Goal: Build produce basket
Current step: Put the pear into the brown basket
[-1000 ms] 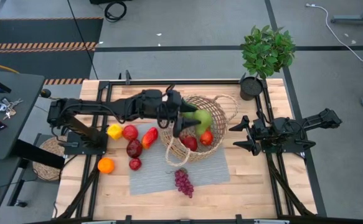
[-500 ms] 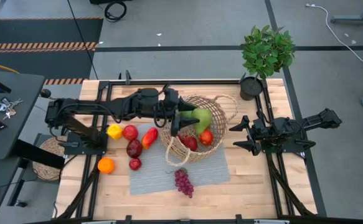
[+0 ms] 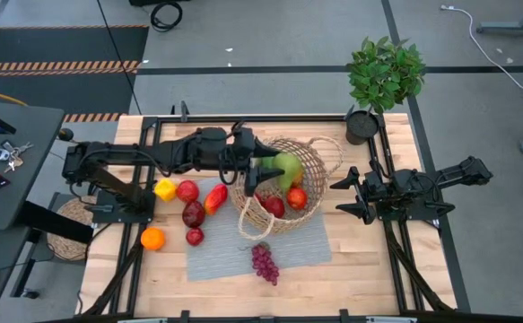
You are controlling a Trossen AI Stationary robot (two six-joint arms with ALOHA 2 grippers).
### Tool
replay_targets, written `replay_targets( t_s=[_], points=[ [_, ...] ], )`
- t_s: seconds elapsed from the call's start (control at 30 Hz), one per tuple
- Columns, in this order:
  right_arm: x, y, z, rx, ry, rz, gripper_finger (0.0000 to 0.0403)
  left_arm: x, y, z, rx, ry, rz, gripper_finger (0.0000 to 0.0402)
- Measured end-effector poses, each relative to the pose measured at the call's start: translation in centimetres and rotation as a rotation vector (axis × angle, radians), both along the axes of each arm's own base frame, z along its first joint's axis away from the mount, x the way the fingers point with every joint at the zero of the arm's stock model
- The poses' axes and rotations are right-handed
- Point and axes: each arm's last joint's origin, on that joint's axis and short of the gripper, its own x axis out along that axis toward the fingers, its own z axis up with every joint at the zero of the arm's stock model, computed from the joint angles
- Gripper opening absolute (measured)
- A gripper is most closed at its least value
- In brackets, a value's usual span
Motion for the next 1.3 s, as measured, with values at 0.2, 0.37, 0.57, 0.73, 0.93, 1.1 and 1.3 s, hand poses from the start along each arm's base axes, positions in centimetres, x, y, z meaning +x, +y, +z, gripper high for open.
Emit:
replay_targets(
  t_s=[0.2, 0.37, 0.57, 0.73, 0.93, 1.1, 1.3],
  points=[
    [0.0, 0.0, 0.0, 0.0, 0.0, 0.0, 0.0348, 0.0, 0.0, 2.1, 0.038, -0.055, 0.01, 0.0272],
    [0.0, 0.0, 0.0, 0.0, 0.0, 0.0, 0.0348, 0.6, 0.2, 4.0, 0.084, 0.008, 0.087, 0.0272],
    [0.0, 0.0, 0.0, 0.0, 0.0, 0.0, 0.0348, 2.2, 0.7, 5.0, 0.119, 0.209, 0.146, 0.0272],
    [0.0, 0.0, 0.0, 0.0, 0.0, 0.0, 0.0348, 3.6, 1.0, 4.6, 0.125, 0.319, 0.145, 0.0272],
    [0.0, 0.0, 0.0, 0.0, 0.0, 0.0, 0.0348, 4.8, 1.0, 3.2, 0.178, 0.434, 0.12, 0.0272],
    [0.0, 0.0, 0.0, 0.0, 0.0, 0.0, 0.0348, 5.5, 0.9, 2.0, 0.287, 0.495, 0.071, 0.0272],
    [0.0, 0.0, 0.1, 0.002, -0.008, 0.0, 0.0348, 6.8, 0.1, 0.1, 0.482, 0.575, 0.01, 0.0272]
  ],
)
